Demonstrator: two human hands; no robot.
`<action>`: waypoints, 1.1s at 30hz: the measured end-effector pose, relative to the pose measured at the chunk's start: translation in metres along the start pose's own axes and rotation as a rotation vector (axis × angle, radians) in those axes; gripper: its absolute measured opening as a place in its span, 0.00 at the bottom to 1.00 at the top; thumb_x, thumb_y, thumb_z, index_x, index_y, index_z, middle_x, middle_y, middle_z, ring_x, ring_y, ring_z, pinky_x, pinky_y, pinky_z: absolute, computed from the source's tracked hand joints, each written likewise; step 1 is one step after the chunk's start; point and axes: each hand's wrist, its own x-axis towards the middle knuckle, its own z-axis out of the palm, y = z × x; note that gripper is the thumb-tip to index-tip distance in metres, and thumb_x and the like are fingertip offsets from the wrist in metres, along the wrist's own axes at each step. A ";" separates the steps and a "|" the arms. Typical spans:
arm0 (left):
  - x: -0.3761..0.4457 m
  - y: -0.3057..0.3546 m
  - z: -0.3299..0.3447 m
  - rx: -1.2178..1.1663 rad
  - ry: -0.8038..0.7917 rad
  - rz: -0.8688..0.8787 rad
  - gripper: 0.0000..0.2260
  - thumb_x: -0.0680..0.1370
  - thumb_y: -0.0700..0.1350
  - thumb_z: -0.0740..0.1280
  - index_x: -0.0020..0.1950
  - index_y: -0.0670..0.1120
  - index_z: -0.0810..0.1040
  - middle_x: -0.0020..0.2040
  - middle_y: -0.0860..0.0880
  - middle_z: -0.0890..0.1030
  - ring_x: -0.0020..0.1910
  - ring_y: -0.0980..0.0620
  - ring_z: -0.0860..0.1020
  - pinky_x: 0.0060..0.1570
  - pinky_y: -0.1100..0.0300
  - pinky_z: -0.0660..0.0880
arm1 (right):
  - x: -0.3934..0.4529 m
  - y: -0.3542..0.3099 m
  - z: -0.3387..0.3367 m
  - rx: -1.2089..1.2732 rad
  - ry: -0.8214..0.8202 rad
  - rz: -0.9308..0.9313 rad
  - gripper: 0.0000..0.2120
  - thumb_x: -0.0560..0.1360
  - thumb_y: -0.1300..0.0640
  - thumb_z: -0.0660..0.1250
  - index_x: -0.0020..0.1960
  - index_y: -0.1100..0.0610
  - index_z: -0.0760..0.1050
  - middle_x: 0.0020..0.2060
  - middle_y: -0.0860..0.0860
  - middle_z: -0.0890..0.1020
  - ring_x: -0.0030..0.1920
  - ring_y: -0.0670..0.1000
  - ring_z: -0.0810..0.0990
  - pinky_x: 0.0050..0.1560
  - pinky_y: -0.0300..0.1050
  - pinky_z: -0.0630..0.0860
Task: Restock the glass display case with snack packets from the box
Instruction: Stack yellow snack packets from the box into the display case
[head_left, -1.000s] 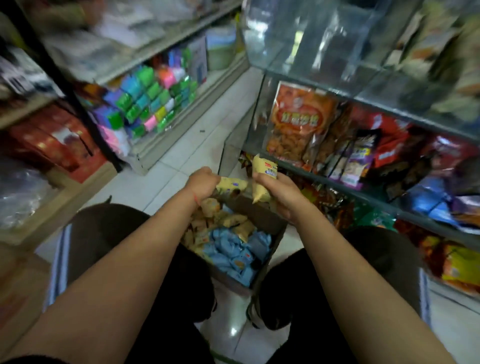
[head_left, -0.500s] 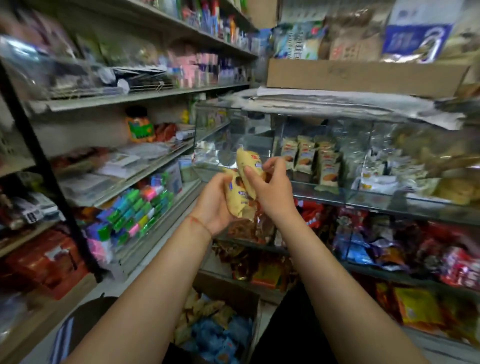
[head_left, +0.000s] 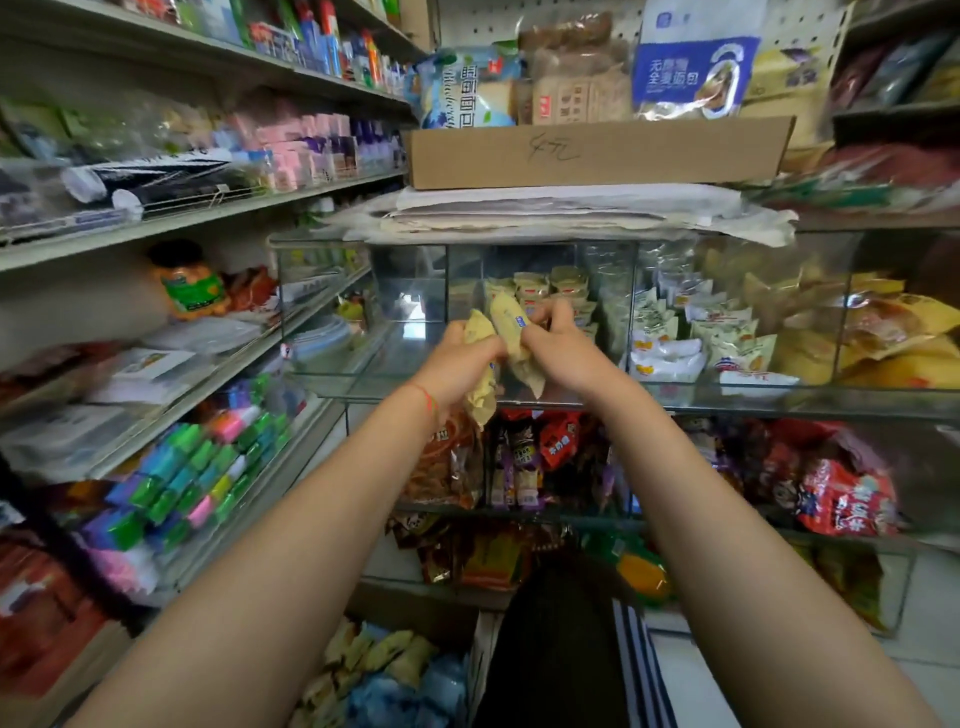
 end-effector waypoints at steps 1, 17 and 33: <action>0.005 0.000 0.003 0.079 -0.002 0.011 0.20 0.75 0.43 0.67 0.66 0.47 0.68 0.55 0.42 0.79 0.42 0.46 0.80 0.28 0.61 0.76 | 0.007 0.006 -0.003 0.025 0.017 0.012 0.08 0.78 0.57 0.58 0.56 0.54 0.61 0.39 0.49 0.72 0.38 0.50 0.71 0.37 0.46 0.65; 0.059 -0.004 -0.030 0.619 -0.155 -0.122 0.10 0.72 0.54 0.68 0.46 0.48 0.79 0.45 0.45 0.83 0.42 0.46 0.82 0.33 0.59 0.76 | 0.155 0.075 0.035 -0.754 -0.303 0.128 0.24 0.75 0.47 0.62 0.68 0.57 0.70 0.66 0.59 0.72 0.61 0.62 0.74 0.60 0.52 0.73; 0.066 0.001 -0.034 0.548 -0.206 -0.180 0.17 0.71 0.55 0.67 0.48 0.42 0.80 0.37 0.43 0.85 0.33 0.43 0.84 0.46 0.46 0.82 | 0.195 0.092 0.059 -0.864 -0.061 0.341 0.27 0.74 0.50 0.65 0.71 0.56 0.66 0.72 0.64 0.62 0.69 0.64 0.65 0.56 0.54 0.74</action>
